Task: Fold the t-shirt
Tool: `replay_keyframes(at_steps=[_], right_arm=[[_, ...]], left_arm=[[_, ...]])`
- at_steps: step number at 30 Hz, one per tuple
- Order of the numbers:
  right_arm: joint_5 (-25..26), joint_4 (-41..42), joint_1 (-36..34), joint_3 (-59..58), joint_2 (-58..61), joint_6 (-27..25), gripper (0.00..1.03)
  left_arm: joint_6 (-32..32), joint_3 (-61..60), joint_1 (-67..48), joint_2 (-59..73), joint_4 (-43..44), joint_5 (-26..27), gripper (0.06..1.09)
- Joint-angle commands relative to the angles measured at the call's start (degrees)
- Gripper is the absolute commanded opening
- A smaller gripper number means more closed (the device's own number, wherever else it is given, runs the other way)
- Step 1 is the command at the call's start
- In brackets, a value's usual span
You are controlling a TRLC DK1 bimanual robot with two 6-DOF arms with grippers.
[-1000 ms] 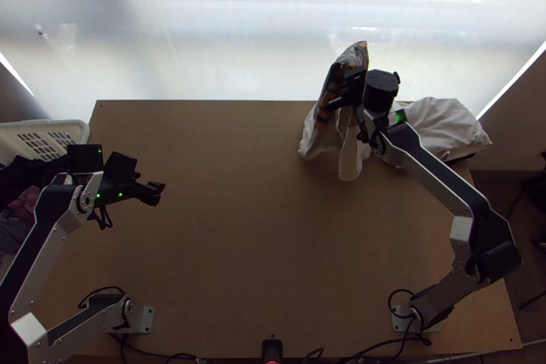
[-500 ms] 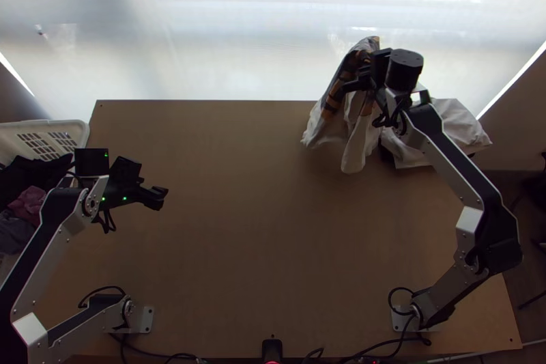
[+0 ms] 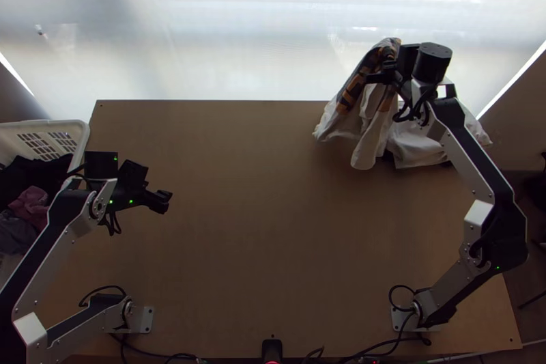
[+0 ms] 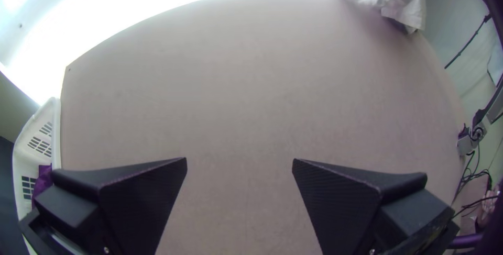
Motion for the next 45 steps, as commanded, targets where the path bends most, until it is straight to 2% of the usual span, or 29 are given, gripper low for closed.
replay_keyframes(at_steps=[1,5,10,22,26,31,38,40,45], right_arm=[[-5.0,-2.0,-3.4,0.5,0.8,1.8,0.03],[-8.0,-3.9,-5.3,0.9,1.2,1.9,0.03],[-14.2,-6.4,-9.0,2.2,2.2,2.9,0.03],[-19.4,-7.2,-22.2,-0.5,2.9,2.4,0.03],[-20.6,-7.1,-26.0,-2.5,3.1,0.2,0.03],[-21.5,-4.7,-31.6,-6.6,4.0,-1.1,0.03],[-21.6,-1.0,-36.8,-11.8,5.9,-6.1,0.03],[-21.5,1.0,-37.8,-13.6,7.0,-9.0,0.03],[-16.4,6.7,-38.5,-17.7,8.7,-15.2,0.03]], left_arm=[[-0.3,-0.3,-0.9,0.0,0.1,-0.9,1.04],[-1.0,-0.3,-1.7,0.0,0.2,-1.4,1.04],[-1.7,0.0,-2.2,0.1,0.3,-1.6,1.04],[-2.0,0.1,-2.9,0.3,0.6,-1.7,1.04],[-1.9,0.1,-3.5,0.8,0.6,-1.8,1.04],[-1.9,0.1,-4.0,1.4,1.0,-2.2,1.04],[-2.0,0.5,-5.0,2.6,1.7,-2.6,1.04],[-2.0,0.8,-5.1,2.9,1.7,-2.8,1.04],[-1.9,1.3,-5.1,3.2,1.7,-3.0,1.04]])
